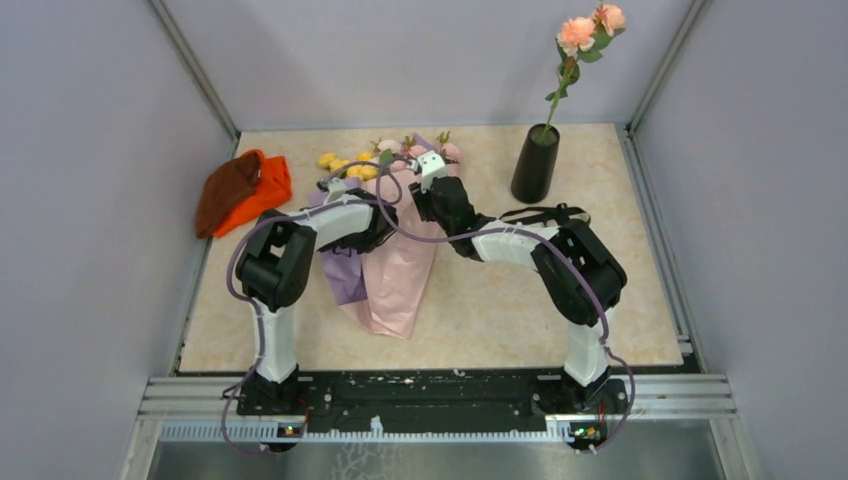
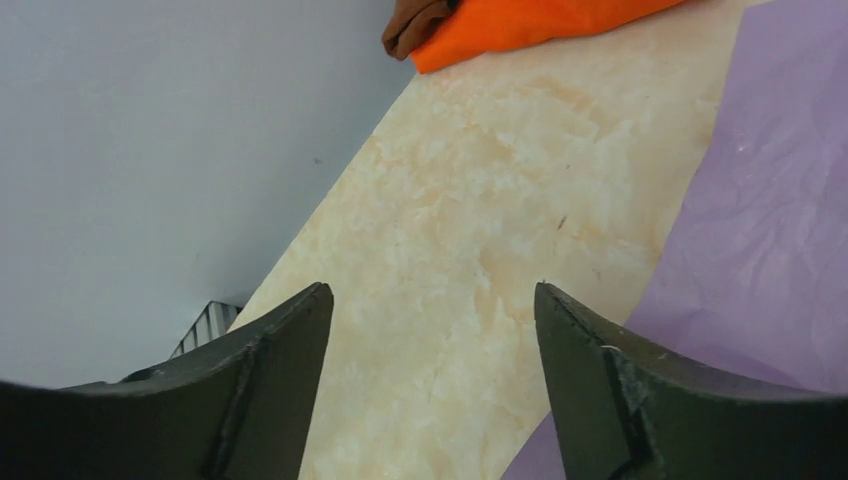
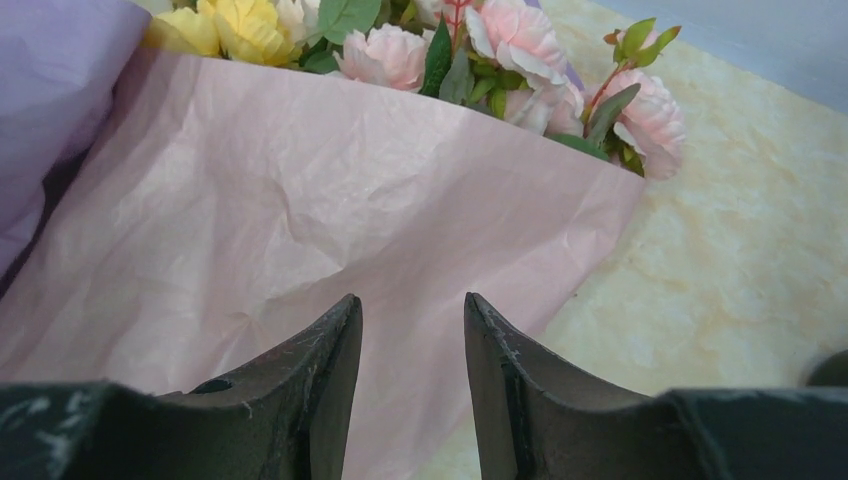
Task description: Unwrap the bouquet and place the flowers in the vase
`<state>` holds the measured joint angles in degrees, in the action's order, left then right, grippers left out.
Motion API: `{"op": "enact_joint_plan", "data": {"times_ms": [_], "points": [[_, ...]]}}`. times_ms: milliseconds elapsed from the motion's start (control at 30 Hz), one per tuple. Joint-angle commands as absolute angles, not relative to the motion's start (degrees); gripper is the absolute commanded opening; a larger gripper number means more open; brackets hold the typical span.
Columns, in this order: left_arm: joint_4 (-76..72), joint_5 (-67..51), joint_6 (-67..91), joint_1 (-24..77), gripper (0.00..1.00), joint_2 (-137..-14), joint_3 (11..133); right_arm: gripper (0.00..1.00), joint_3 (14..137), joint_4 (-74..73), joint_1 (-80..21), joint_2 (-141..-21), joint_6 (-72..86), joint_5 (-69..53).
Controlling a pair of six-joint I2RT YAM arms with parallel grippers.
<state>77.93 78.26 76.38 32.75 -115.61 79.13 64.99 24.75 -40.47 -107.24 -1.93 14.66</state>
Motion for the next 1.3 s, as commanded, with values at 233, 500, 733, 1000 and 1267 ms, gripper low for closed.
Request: {"op": "enact_joint_plan", "data": {"times_ms": [233, 500, 733, 1000, 1267], "points": [[80.95, 76.97, 78.8, 31.5, 0.93, -106.06, 77.72, 0.42, 68.27, 27.65, -40.64, -109.11, -1.69, 13.0], [79.69, 75.72, 76.05, 31.55, 0.99, -98.57, 77.56, 0.42, 69.62, 27.51, -40.72, -110.02, -1.4, 11.74], [77.81, 76.27, 82.53, 30.85, 0.99, -89.27, 71.62, 0.42, 69.61, 27.42, -40.78, -110.46, -1.77, 12.32], [76.92, 76.76, 83.74, 26.49, 0.99, -85.24, 69.69, 0.42, 70.4, 26.96, -40.79, -110.79, -1.92, 11.14], [78.39, 76.22, 87.31, 29.15, 0.99, -84.07, 71.39, 0.42, 77.33, 25.03, -45.06, -114.54, -0.44, 6.47]]}}
